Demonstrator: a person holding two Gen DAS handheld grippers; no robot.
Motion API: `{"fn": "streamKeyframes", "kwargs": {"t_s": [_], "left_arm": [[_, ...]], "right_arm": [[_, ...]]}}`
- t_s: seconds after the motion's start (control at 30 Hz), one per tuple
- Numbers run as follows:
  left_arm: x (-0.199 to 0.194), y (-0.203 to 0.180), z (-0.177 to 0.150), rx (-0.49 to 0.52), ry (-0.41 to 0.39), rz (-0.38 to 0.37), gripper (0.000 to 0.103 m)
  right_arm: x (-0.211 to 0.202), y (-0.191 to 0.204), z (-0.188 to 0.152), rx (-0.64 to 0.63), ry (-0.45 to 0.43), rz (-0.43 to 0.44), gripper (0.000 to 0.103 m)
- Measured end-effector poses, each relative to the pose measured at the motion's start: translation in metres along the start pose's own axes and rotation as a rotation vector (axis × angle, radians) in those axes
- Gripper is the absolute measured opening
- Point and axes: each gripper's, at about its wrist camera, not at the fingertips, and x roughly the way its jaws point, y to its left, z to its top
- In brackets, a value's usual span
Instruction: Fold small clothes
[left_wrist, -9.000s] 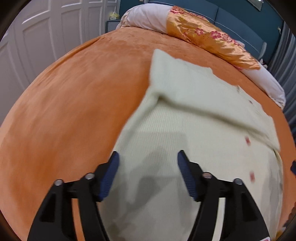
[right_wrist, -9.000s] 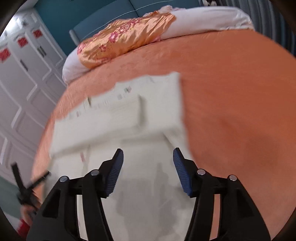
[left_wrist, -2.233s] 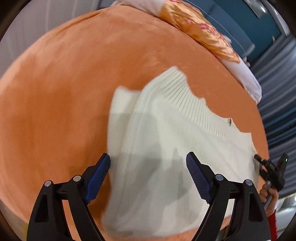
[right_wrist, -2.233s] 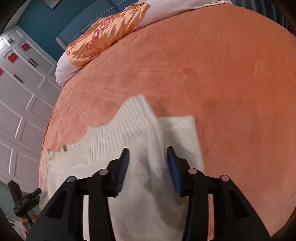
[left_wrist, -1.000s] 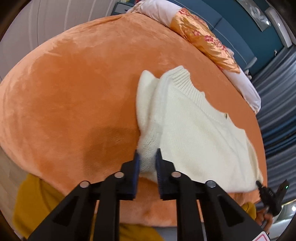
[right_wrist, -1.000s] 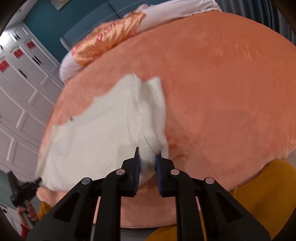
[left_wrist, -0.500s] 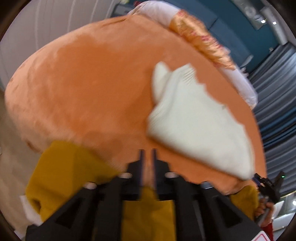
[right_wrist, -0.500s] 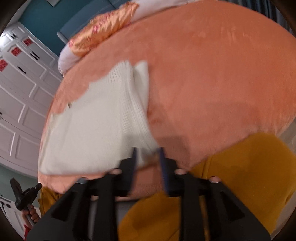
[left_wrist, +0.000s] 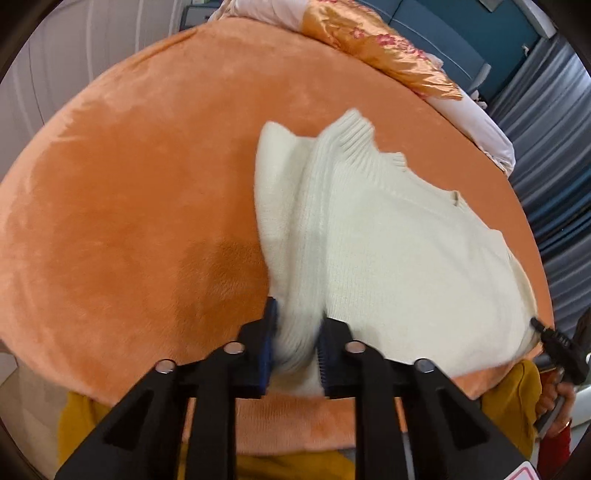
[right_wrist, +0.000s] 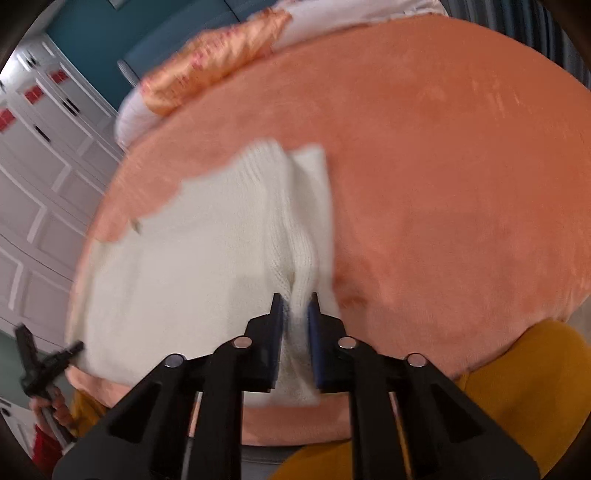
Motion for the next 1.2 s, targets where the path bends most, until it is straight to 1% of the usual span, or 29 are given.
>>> {"fn": "streamKeyframes", "kwargs": {"t_s": [0.07,0.13,0.23,0.27,0.3,0.33,0.37,0.4,0.43,0.47,0.5,0.53,0.57,0.6,0.67,0.73,0.77,0.8,0.83,0.87,0.9,0.93,0.97,1.03,1.1,1.17,1.2], "left_arm": [[-0.016,0.0,-0.011,0.003,0.01,-0.01,0.009],[-0.026,0.001,-0.028,0.005,0.052,-0.014,0.009],[-0.016,0.001,-0.05,-0.002,0.113,0.004,0.01],[-0.01,0.001,-0.059,-0.001,0.114,0.036,0.012],[-0.009,0.0,-0.062,-0.006,0.1,0.058,0.017],[-0.011,-0.001,-0.062,-0.017,0.085,0.068,0.02],[-0.017,-0.001,-0.06,-0.035,0.06,0.071,0.021],[-0.029,-0.003,-0.057,-0.053,0.016,0.07,0.021],[-0.044,-0.007,-0.05,-0.055,-0.041,0.064,0.022],[-0.053,-0.011,-0.046,-0.048,-0.078,0.058,0.033],[-0.068,-0.017,-0.037,-0.03,-0.148,0.047,0.058],[-0.077,-0.022,-0.03,-0.017,-0.202,0.043,0.069],[-0.084,-0.029,-0.017,-0.009,-0.26,0.041,0.081],[-0.082,-0.032,-0.007,-0.011,-0.28,0.036,0.082],[-0.066,-0.035,0.016,-0.025,-0.272,0.003,0.084],[-0.029,-0.032,0.041,-0.066,-0.216,-0.009,0.085],[-0.008,-0.03,0.051,-0.095,-0.17,-0.014,0.084],[0.006,-0.027,0.053,-0.118,-0.134,-0.028,0.084],[0.023,-0.026,0.058,-0.135,-0.101,-0.046,0.084],[0.033,-0.026,0.059,-0.142,-0.087,-0.044,0.078],[0.046,-0.026,0.061,-0.135,-0.068,-0.045,0.053],[0.055,-0.027,0.063,-0.115,-0.038,-0.047,0.029],[0.061,-0.029,0.066,-0.103,-0.001,-0.028,0.006],[0.049,-0.033,0.074,-0.087,-0.046,-0.04,0.006],[0.025,-0.038,0.082,-0.049,-0.127,-0.04,0.006],[0.008,-0.037,0.092,-0.051,-0.183,-0.041,0.006],[0.005,-0.035,0.097,-0.059,-0.198,-0.023,0.006]], "right_arm": [[-0.016,0.002,0.002,-0.015,-0.023,0.0,0.01],[-0.027,0.0,-0.002,-0.042,-0.005,-0.017,0.01],[-0.021,-0.014,-0.021,-0.071,0.064,-0.091,0.01],[-0.013,-0.022,-0.027,-0.064,0.105,-0.102,0.011],[-0.001,-0.031,-0.034,-0.047,0.157,-0.102,0.011],[0.001,-0.032,-0.033,-0.036,0.162,-0.095,0.014],[-0.001,-0.031,-0.029,-0.034,0.156,-0.088,0.017],[-0.005,-0.025,-0.023,-0.053,0.136,-0.085,0.02],[-0.012,-0.018,-0.017,-0.085,0.103,-0.103,0.03],[-0.017,-0.012,-0.011,-0.118,0.071,-0.12,0.048],[-0.022,-0.007,-0.003,-0.147,0.037,-0.126,0.056],[-0.025,-0.002,0.005,-0.162,0.004,-0.121,0.064],[-0.027,0.001,0.015,-0.168,-0.023,-0.111,0.065],[-0.022,0.005,0.029,-0.162,-0.039,-0.086,0.065],[-0.006,0.006,0.051,-0.139,-0.035,-0.044,0.066],[0.022,0.009,0.069,-0.099,-0.025,-0.032,0.066],[0.034,0.011,0.075,-0.083,-0.01,-0.027,0.066],[0.049,0.014,0.078,-0.074,0.01,-0.031,0.066],[0.06,0.017,0.08,-0.078,0.026,-0.034,0.061],[0.07,0.022,0.08,-0.088,0.046,-0.041,0.041],[0.082,0.028,0.077,-0.112,0.081,-0.043,0.028],[0.09,0.034,0.076,-0.142,0.105,-0.059,0.011],[0.09,0.039,0.075,-0.156,0.104,-0.06,0.011],[0.075,0.049,0.082,-0.174,0.045,-0.024,0.01],[0.051,0.059,0.097,-0.178,-0.038,0.024,0.01],[0.035,0.066,0.11,-0.176,-0.101,0.055,0.01],[0.031,0.069,0.119,-0.174,-0.131,0.063,0.01]]}}
